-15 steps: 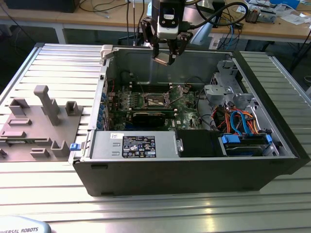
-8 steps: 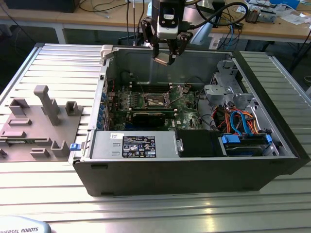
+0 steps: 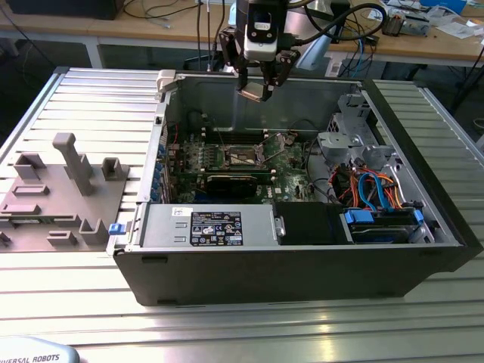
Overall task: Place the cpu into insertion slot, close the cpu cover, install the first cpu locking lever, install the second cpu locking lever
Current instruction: 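Place the cpu into insertion slot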
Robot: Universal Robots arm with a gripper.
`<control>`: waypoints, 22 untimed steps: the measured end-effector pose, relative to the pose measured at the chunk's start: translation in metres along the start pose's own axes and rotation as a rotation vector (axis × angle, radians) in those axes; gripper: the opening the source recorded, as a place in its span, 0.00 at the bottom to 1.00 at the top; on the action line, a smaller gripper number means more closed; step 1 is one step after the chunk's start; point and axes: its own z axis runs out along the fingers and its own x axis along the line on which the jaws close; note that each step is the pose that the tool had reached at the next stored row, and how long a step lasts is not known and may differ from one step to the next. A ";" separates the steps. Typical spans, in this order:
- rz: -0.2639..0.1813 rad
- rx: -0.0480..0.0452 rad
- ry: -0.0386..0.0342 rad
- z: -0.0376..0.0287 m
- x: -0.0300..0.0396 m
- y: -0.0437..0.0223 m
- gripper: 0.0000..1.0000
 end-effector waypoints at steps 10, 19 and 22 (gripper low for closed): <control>0.005 -0.0001 -0.0005 0.0000 0.0000 0.0000 0.54; 0.009 -0.0002 -0.0009 0.0000 0.0000 0.0000 0.54; 0.011 -0.0002 -0.0010 0.0000 0.0000 0.0000 0.54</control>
